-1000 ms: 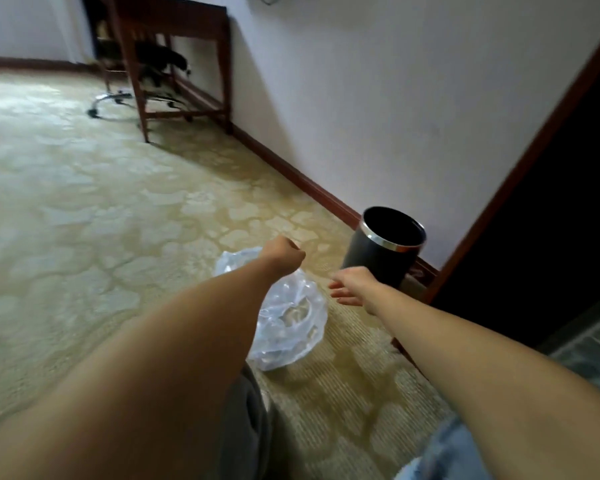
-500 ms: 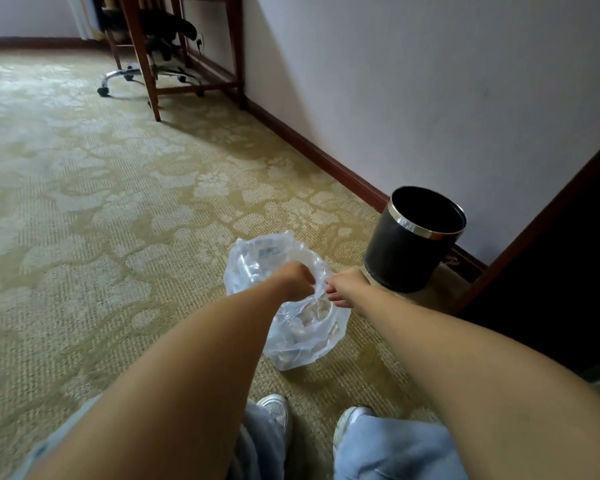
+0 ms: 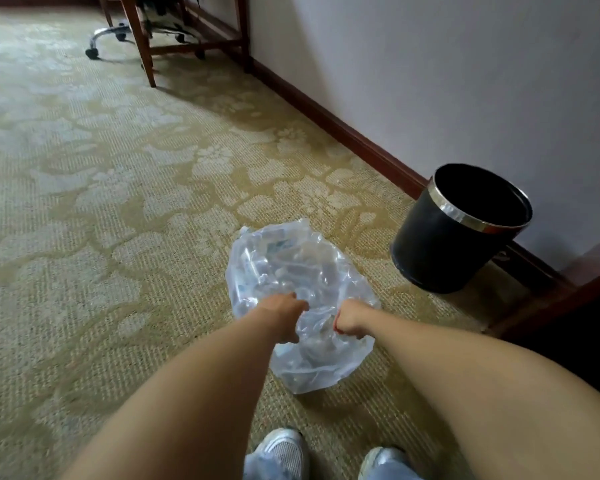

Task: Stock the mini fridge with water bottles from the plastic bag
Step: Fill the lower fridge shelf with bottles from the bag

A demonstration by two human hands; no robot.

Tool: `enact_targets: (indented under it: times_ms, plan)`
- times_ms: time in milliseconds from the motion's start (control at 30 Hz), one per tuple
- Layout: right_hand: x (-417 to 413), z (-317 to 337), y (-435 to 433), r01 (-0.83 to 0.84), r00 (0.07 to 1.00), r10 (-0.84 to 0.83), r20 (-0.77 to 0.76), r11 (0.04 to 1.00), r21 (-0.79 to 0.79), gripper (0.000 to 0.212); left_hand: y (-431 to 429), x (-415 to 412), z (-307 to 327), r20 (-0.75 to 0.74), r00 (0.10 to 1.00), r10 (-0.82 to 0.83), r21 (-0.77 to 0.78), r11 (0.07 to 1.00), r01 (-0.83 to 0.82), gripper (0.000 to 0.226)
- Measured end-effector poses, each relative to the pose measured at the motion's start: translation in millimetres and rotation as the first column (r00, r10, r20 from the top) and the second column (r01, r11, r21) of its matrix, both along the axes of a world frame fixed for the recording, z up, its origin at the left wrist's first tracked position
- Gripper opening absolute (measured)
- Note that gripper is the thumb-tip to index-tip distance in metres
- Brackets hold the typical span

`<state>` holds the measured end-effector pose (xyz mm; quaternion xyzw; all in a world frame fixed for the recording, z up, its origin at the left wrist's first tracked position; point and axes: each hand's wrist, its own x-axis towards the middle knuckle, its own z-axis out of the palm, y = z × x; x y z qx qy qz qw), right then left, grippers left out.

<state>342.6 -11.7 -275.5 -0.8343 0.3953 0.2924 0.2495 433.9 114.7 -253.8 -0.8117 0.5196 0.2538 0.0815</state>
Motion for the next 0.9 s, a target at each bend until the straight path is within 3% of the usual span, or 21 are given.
enact_targets:
  times_ms: [133, 233, 333, 433, 500, 567, 667, 900]
  plan:
    - [12, -38, -4, -0.171, 0.979, 0.138, -0.147, 0.956, -0.238, 0.031, -42, 10, -27, 0.055, 0.995, -0.084, 0.175, 0.982, 0.073, 0.109]
    - [25, -66, -7, -0.153, 0.982, 0.111, -0.154, 0.942, -0.3, 0.033, -56, 19, -57, 0.075, 0.987, -0.142, 0.283, 0.952, 0.115, 0.112]
    - [42, -82, -10, 0.026, 0.997, -0.039, -0.073, 0.984, -0.178, 0.042, -47, 33, -79, 0.118, 0.964, -0.238, 0.292, 0.936, 0.196, 0.117]
    - [53, -104, -16, 0.237, 0.969, -0.241, 0.052, 0.969, 0.066, 0.029, -35, 49, -97, 0.154, 0.946, -0.285, 0.279, 0.931, 0.235, 0.135]
    - [51, -116, -19, 0.414, 0.876, -0.469, 0.115, 0.851, 0.323, 0.035, -33, 54, -108, 0.169, 0.943, -0.286, 0.262, 0.936, 0.236, 0.138]
    - [45, -123, -21, 0.447, 0.821, -0.561, 0.107, 0.748, 0.49, 0.048, -36, 54, -118, 0.188, 0.938, -0.291, 0.239, 0.94, 0.244, 0.14]
    - [42, -130, -20, 0.412, 0.837, -0.544, 0.065, 0.703, 0.579, 0.06, -42, 57, -125, 0.222, 0.922, -0.318, 0.219, 0.938, 0.27, 0.141]
    - [44, -142, 1, 0.295, 0.926, -0.37, 0.07, 0.828, 0.478, 0.077, -33, 56, -129, 0.251, 0.894, -0.37, 0.151, 0.928, 0.342, 0.141]
